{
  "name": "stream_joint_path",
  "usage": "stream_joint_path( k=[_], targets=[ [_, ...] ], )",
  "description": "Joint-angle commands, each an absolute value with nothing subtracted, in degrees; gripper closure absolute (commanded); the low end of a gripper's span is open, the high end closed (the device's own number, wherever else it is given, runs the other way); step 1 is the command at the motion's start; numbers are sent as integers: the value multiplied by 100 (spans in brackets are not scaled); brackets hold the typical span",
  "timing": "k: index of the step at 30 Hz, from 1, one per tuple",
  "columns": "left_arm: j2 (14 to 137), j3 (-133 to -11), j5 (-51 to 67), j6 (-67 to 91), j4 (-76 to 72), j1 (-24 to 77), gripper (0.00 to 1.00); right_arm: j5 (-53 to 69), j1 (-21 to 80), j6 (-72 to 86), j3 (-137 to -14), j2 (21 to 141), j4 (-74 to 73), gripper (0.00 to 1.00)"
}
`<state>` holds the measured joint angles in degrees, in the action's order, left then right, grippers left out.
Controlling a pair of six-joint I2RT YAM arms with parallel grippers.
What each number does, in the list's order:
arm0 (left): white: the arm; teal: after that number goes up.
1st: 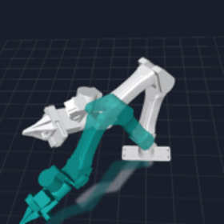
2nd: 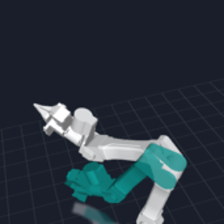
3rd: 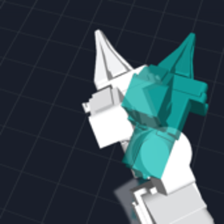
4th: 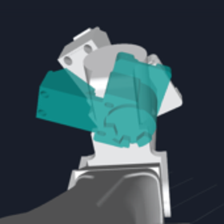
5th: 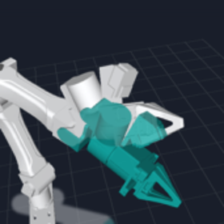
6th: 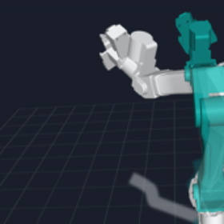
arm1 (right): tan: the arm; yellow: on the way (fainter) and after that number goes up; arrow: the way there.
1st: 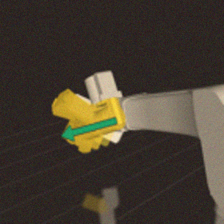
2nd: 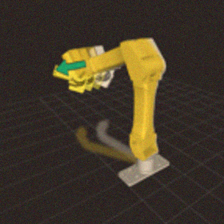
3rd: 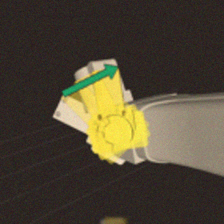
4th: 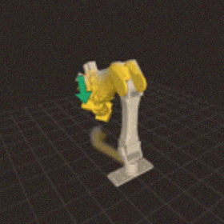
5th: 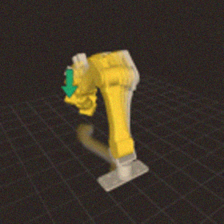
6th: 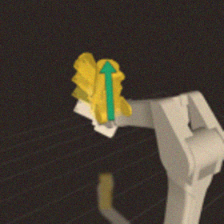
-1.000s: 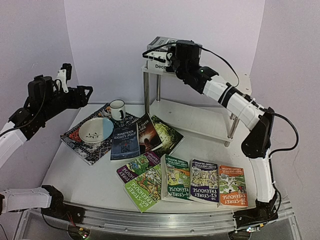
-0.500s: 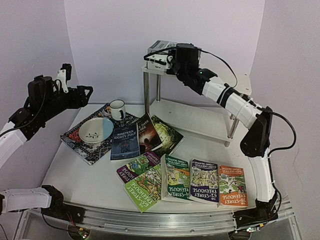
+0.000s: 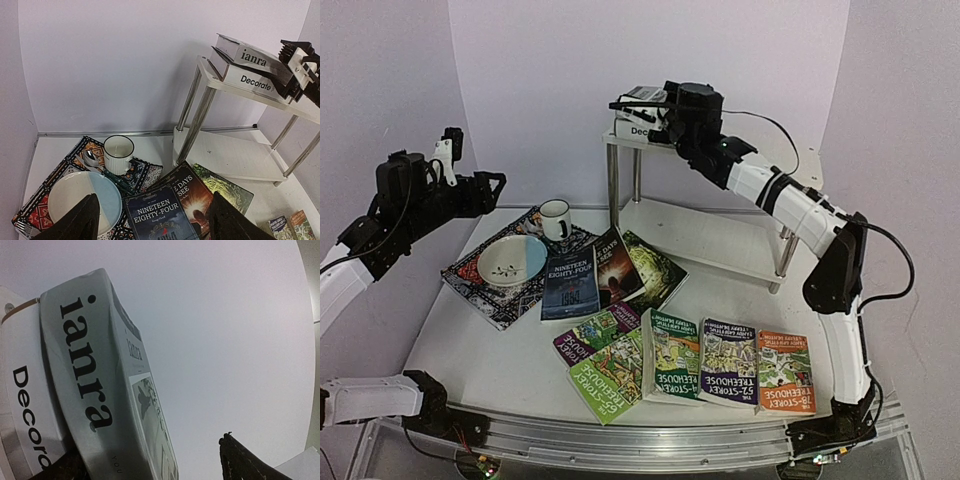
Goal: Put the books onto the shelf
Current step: Place the book on the book pile on the shelf.
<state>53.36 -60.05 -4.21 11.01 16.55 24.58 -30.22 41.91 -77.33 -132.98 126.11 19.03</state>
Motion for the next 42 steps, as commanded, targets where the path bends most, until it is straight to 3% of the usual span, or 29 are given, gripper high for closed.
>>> stream_joint_path(
  k=[1,24,32,42],
  targets=[
    [5308,-5974,-376,1187,1547,2456,24,-2769,4192,-7146,-13171,12316,1336,10],
    [5320,-5972,-325,1187,1546,2453,24,-2177,4192,-6039,-13361,12131,336,3],
    [5368,-5963,-325,1169,1547,2453,24,-2058,4263,-5532,-12994,11630,415,2],
    [5499,-6003,-332,1134,1542,2452,23,-1912,4521,-4617,-11695,10507,955,3]
  ],
)
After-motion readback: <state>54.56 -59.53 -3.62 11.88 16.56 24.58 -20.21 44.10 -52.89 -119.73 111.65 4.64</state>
